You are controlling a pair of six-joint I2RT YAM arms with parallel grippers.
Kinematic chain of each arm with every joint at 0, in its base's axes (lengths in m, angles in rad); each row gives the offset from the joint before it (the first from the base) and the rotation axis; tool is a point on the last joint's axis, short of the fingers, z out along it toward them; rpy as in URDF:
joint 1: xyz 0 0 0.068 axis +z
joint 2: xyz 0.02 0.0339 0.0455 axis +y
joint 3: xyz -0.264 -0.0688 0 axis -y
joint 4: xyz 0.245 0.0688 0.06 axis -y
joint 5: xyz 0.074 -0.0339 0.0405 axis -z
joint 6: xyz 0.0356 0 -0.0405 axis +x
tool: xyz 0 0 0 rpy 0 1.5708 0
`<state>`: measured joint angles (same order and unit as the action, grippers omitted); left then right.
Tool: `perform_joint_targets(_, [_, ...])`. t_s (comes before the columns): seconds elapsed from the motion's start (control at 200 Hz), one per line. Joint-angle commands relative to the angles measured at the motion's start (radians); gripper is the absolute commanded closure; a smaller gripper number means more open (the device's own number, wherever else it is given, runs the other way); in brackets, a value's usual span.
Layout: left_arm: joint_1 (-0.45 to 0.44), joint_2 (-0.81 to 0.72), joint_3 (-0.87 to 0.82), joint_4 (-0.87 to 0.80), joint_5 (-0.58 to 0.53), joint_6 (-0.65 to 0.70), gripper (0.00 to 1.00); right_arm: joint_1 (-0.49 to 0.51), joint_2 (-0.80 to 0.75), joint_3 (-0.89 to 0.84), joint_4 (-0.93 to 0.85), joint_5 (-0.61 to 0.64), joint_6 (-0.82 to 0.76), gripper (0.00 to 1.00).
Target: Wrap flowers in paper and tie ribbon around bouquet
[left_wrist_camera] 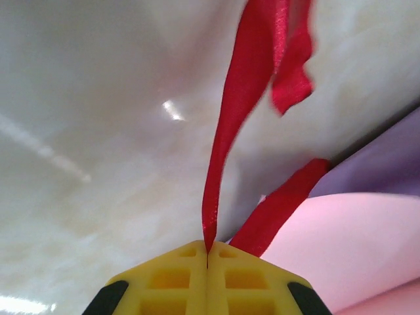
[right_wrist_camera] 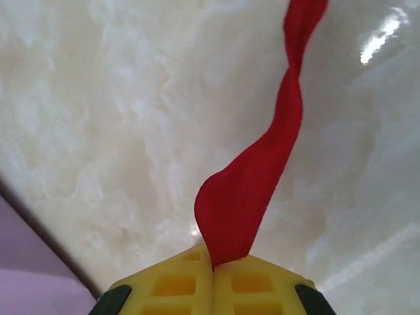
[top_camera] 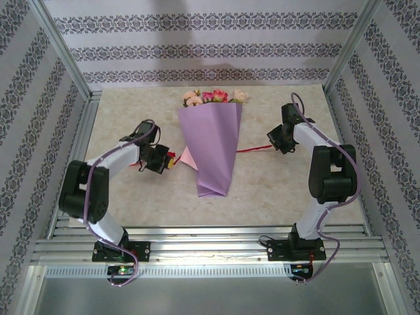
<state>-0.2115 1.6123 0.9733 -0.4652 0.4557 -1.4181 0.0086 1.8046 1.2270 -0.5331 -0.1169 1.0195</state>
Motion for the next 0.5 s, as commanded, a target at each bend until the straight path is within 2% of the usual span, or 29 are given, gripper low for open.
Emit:
perform_joint_targets(0.0, [-0.007,-0.079,-0.090,-0.025,0.019,-0.068,0.98,-0.001,-0.091,-0.066,-0.065,0.074,-0.022,1.00])
perform_joint_targets(0.045, [-0.009,-0.087,-0.117,0.003,0.051,-0.074,0.91,0.002,-0.111,-0.091,-0.066,0.089,-0.028,1.00])
perform_joint_targets(0.09, [-0.007,-0.092,-0.123,-0.003,0.074,-0.072,0.78,0.004,-0.122,-0.112,-0.071,0.100,-0.033,1.00])
perform_joint_targets(0.135, [-0.001,-0.106,-0.112,-0.040,0.068,-0.058,0.67,0.002,-0.128,-0.128,-0.072,0.104,-0.037,1.00])
perform_joint_targets(0.175, [0.013,-0.124,-0.083,-0.096,0.034,-0.027,0.61,0.002,-0.127,-0.137,-0.072,0.103,-0.043,1.00])
perform_joint_targets(0.335, [0.106,-0.098,0.157,-0.350,-0.206,0.208,0.54,0.006,-0.119,-0.143,-0.057,0.087,-0.058,1.00])
perform_joint_targets(0.495, [0.177,0.066,0.307,-0.349,-0.244,0.250,0.49,0.028,-0.100,-0.101,-0.064,0.083,-0.083,1.00])
